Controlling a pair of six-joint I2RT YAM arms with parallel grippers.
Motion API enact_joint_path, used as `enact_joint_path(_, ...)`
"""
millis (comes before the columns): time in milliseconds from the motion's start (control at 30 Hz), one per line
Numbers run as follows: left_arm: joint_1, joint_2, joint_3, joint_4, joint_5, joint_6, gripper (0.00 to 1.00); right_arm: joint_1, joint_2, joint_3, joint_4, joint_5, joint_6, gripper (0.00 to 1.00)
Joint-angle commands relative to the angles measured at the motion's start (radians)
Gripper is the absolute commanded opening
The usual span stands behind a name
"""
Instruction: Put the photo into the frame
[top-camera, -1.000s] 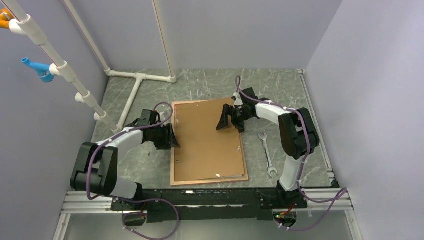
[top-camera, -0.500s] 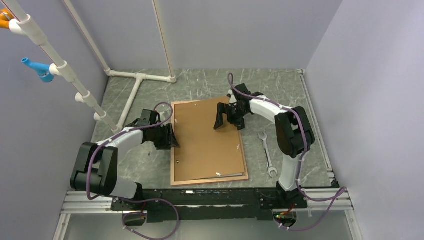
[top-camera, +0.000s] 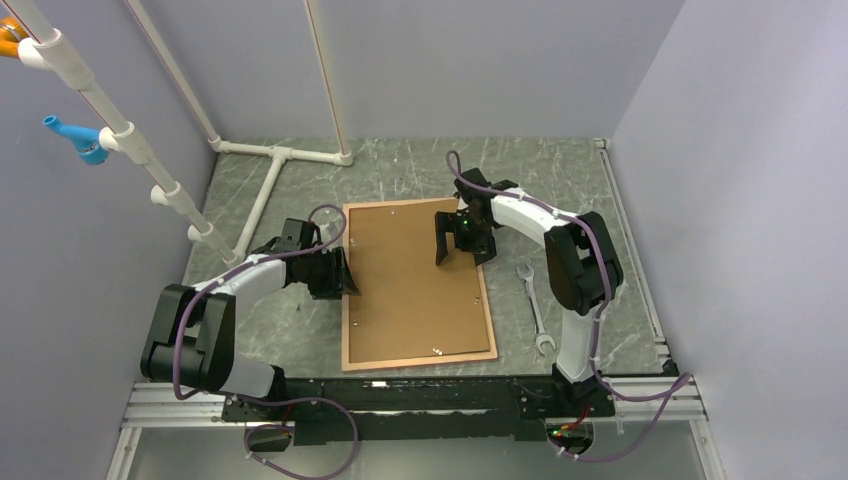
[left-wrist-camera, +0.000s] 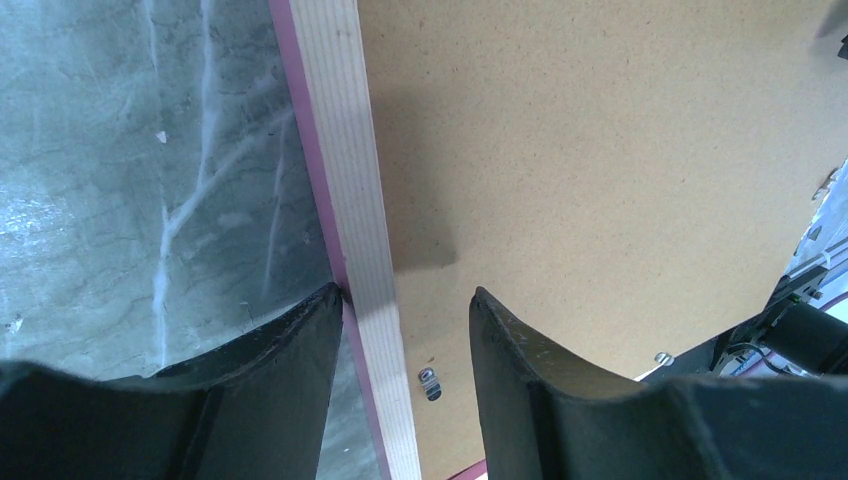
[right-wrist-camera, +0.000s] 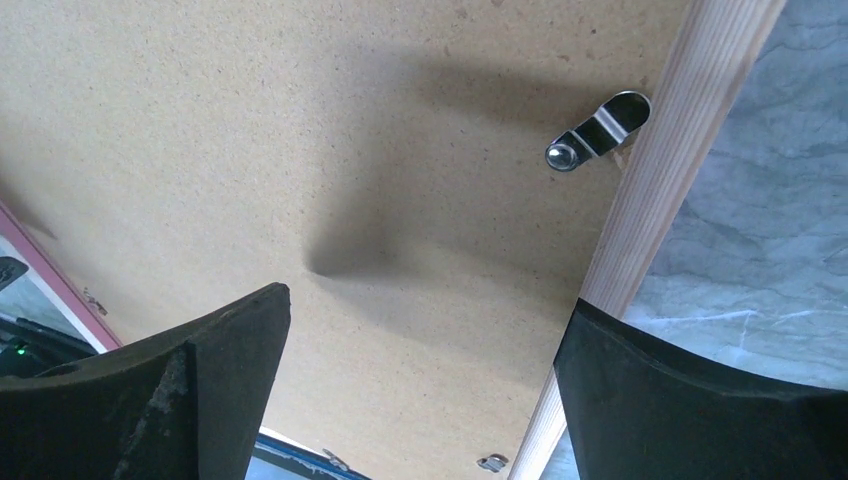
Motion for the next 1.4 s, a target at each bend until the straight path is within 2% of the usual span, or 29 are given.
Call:
enact_joint_path(0,-0.007,-0.008,0.034,0.002,0.000,0.016,0.54,0.006,-0.013,0.050,-0.063,0.082,-0.008,1.00)
enact_joint_path(333,-0.006,-0.018,0.039,-0.012,-0.014,0.019,0.56,0.001,-0.063,0.073,-0.081,0.120,-0.019,1.00)
enact_joint_path(633,-0.006,-0.036,0.042,-0.038,-0.050,0.024,0.64,-0.051,-0.118,0.039,-0.045,0.053,-0.017,1.00)
enact_joint_path(933,-0.006,-0.020,0.031,0.002,-0.003,0.012,0.63,-0.162,-0.151,-0.129,0.060,-0.112,-0.023,1.00)
enact_joint_path(1367,-0.071,0.037,0.030,0.095,0.085,-0.043,0.61,-0.154,-0.224,-0.382,0.177,-0.205,0.015,0.95)
